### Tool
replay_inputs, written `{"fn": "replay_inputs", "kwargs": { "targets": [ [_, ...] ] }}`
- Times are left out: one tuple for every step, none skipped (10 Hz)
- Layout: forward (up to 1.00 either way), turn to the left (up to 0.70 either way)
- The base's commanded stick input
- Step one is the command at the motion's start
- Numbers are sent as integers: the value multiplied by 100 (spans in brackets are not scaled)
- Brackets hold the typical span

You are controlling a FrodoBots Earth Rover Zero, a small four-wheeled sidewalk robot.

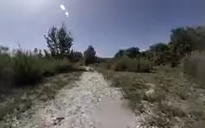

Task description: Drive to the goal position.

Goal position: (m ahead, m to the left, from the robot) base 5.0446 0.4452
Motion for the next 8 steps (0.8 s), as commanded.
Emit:
{"fn": "replay_inputs", "kwargs": {
  "targets": [
    [70,0],
    [70,0],
    [70,0],
    [70,0],
    [70,0],
    [70,0],
    [70,0],
    [70,0]
  ]
}}
